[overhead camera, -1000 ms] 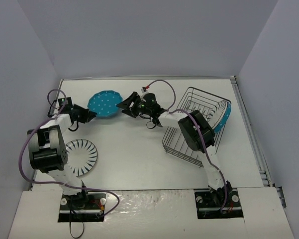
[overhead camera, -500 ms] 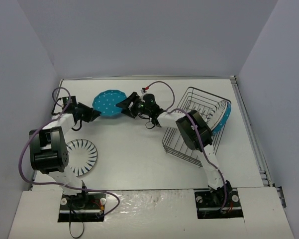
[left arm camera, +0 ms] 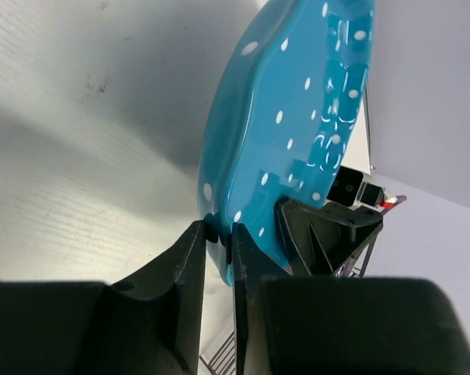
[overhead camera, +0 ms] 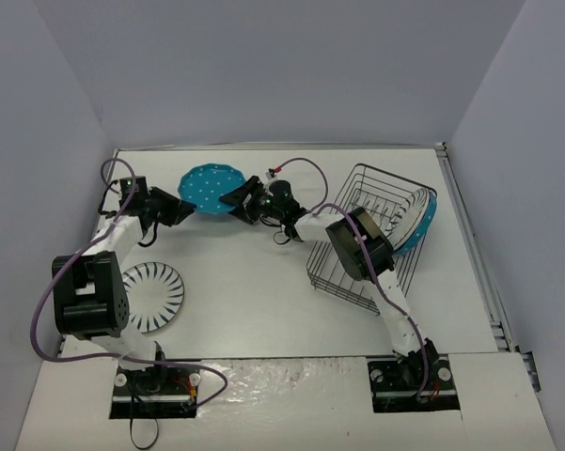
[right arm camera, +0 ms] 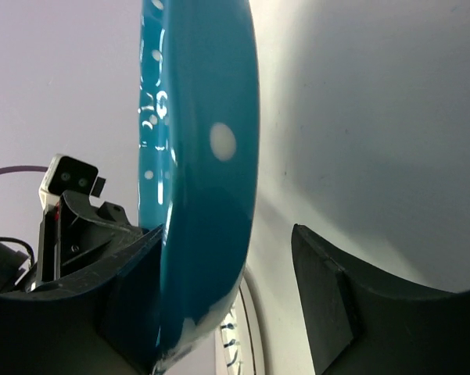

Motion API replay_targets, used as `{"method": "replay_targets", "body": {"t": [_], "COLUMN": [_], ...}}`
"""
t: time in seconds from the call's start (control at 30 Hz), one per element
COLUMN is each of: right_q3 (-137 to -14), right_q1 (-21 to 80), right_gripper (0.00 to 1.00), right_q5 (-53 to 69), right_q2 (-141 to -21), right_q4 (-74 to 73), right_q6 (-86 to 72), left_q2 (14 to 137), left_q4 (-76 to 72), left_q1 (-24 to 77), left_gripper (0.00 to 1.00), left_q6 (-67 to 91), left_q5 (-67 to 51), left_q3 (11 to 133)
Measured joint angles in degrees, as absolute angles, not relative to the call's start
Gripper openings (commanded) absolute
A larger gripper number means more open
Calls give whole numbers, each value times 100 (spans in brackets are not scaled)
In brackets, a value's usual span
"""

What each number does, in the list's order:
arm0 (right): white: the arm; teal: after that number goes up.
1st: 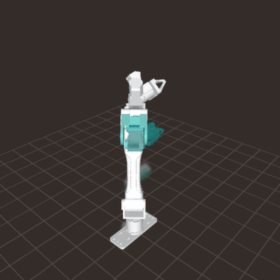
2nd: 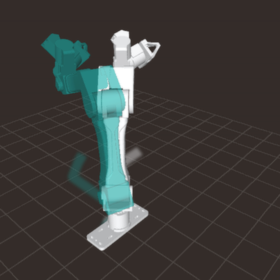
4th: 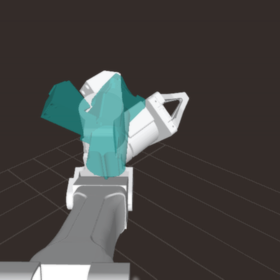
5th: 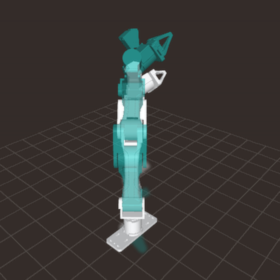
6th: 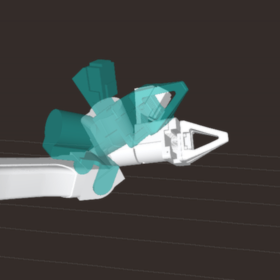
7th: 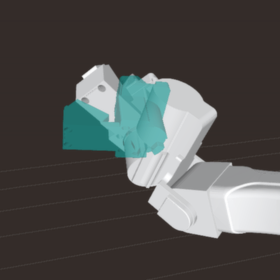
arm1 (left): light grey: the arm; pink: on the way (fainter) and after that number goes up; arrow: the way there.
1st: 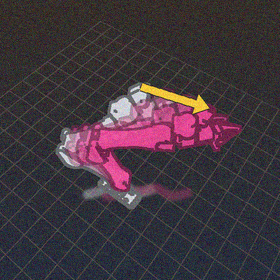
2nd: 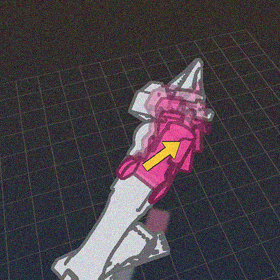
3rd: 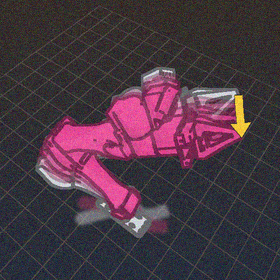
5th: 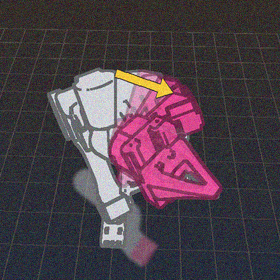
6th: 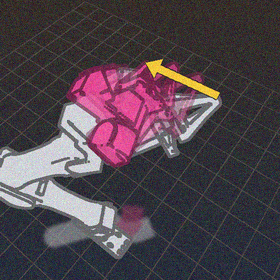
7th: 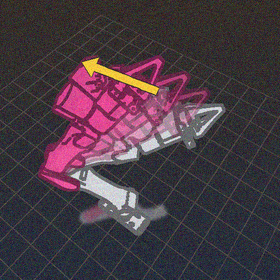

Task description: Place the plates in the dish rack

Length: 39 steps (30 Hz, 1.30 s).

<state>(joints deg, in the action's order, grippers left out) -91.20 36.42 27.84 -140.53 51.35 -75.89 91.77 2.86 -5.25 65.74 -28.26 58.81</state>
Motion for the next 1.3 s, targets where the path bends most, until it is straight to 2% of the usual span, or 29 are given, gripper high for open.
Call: {"method": "replay_targets", "body": {"t": [0.23,0.53,0.73,1.0,1.3], "right_q3": [-9295,-9115,-8675,-8300,-8300], "right_q1": [3612,3594,3641,3781,3787], "right_gripper": [0,0,0,0,0], "right_q5": [2703,2583,2316,1475,860], "right_q2": [-14046,-13730,-12954,-11384,-10469], "right_q4": [5180,4996,4294,2773,1776], "right_q6": [-7670,-7457,-6858,-5535,-4776], "left_q2": [8863,8744,8495,8064,8003], "left_q4": [477,640,1056,1209,1189], "left_q1": [-438,-343,-216,7,415], "left_gripper": [0,0,14,15,15], "left_q6": [6481,6310,5961,5610,5566], "left_q5": [-2791,-2803,-2794,-2992,-3047], "left_q3": [5692,5660,5670,5791,6172]}}
